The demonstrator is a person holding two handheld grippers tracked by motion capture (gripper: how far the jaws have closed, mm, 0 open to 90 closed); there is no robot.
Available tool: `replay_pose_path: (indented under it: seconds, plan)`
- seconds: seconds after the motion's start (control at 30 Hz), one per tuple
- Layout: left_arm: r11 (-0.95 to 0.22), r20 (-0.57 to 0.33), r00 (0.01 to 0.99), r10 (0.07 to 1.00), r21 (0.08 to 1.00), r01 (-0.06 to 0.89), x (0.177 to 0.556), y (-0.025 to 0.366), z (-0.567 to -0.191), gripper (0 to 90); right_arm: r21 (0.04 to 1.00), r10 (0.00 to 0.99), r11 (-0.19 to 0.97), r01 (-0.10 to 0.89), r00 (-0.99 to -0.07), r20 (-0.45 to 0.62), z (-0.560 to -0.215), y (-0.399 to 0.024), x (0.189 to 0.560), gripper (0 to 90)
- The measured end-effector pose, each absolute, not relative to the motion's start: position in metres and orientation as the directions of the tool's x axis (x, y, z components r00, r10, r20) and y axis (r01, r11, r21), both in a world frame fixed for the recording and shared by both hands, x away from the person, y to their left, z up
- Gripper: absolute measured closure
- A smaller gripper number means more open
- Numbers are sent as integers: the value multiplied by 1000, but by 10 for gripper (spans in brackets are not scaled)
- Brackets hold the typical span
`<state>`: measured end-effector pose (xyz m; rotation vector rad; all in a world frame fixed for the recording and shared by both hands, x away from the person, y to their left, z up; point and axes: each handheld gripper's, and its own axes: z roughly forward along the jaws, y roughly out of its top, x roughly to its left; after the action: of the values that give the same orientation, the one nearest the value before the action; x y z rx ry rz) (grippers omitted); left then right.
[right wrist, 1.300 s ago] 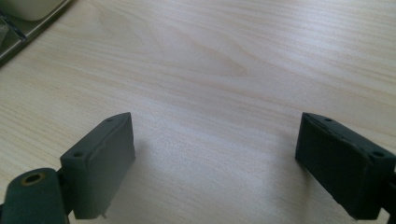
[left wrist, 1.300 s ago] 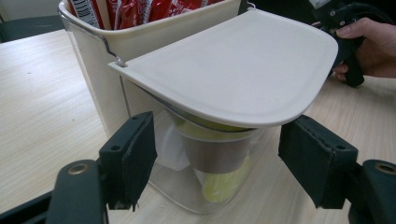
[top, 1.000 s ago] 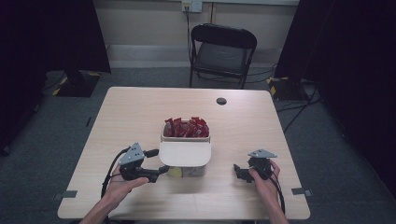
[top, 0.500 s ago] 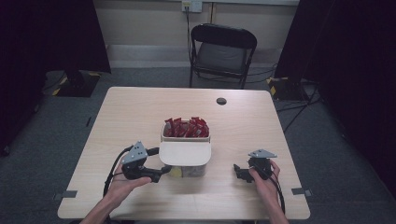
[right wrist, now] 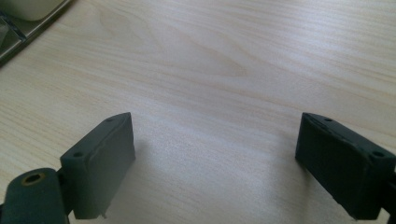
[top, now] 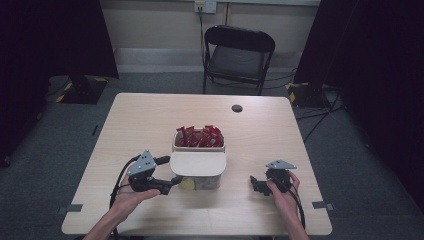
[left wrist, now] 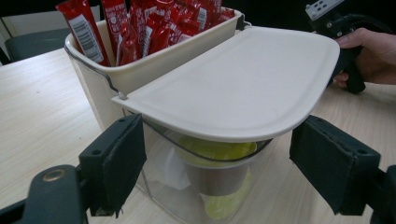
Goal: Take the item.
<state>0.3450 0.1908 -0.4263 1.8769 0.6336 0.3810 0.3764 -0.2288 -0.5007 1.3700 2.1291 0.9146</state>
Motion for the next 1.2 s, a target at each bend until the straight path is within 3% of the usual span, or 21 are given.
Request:
replay_pose_path:
  seconds: [1.2]
  plan:
    - [-251, -44, 820, 571, 942, 225, 350, 191, -415, 180, 732, 912, 289, 617, -409, -15, -501, -229, 376, 112]
